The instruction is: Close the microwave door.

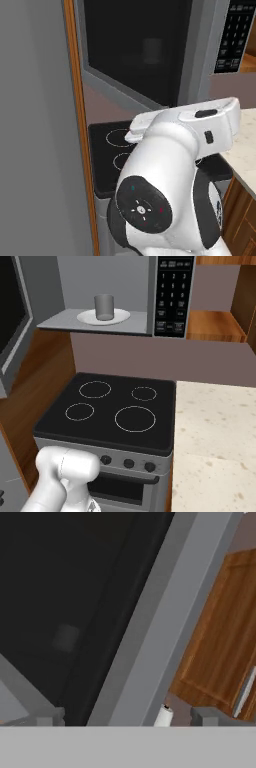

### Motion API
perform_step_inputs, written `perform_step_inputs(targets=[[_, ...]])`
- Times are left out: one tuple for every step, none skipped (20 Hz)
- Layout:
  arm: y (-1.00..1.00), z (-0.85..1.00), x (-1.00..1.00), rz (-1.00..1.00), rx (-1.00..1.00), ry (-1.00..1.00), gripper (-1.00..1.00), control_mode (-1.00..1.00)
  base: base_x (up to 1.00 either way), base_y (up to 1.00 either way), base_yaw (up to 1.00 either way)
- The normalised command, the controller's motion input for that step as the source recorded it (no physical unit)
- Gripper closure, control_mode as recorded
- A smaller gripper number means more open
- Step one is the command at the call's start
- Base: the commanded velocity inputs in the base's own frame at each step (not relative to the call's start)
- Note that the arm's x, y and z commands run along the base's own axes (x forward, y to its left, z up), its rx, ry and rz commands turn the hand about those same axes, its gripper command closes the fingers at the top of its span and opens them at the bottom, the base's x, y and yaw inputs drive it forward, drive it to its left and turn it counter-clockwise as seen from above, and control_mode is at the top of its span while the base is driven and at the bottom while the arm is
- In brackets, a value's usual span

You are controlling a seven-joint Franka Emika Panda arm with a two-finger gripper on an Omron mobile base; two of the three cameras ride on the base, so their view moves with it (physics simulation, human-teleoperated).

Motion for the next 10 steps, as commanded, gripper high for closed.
perform_step_inputs(targets=[[-1.0,0.03,0.33,0.0,0.26,0.29,-1.0,-1.0,0.0,0.0,0.0],[-1.0,0.0,0.39,0.0,0.27,0.31,-1.0,-1.0,0.0,0.0,0.0],[-1.0,0.0,0.42,0.0,0.28,0.31,-1.0,-1.0,0.0,0.0,0.0],[-1.0,0.0,0.48,0.0,0.27,0.31,-1.0,-1.0,0.0,0.0,0.0],[-1.0,0.0,0.63,0.0,0.27,0.32,-1.0,-1.0,0.0,0.0,0.0],[-1.0,0.0,0.71,0.0,0.27,0.33,-1.0,-1.0,0.0,0.0,0.0],[-1.0,0.0,0.79,0.0,0.25,0.31,-1.0,-1.0,0.0,0.0,0.0],[-1.0,0.0,0.92,0.01,0.24,0.27,-1.0,-1.0,0.0,0.0,0.0],[-1.0,0.0,0.99,0.01,0.24,0.25,-1.0,-1.0,0.0,0.0,0.0],[-1.0,0.0,1.0,0.02,0.24,0.23,-1.0,-1.0,0.0,0.0,0.0]])
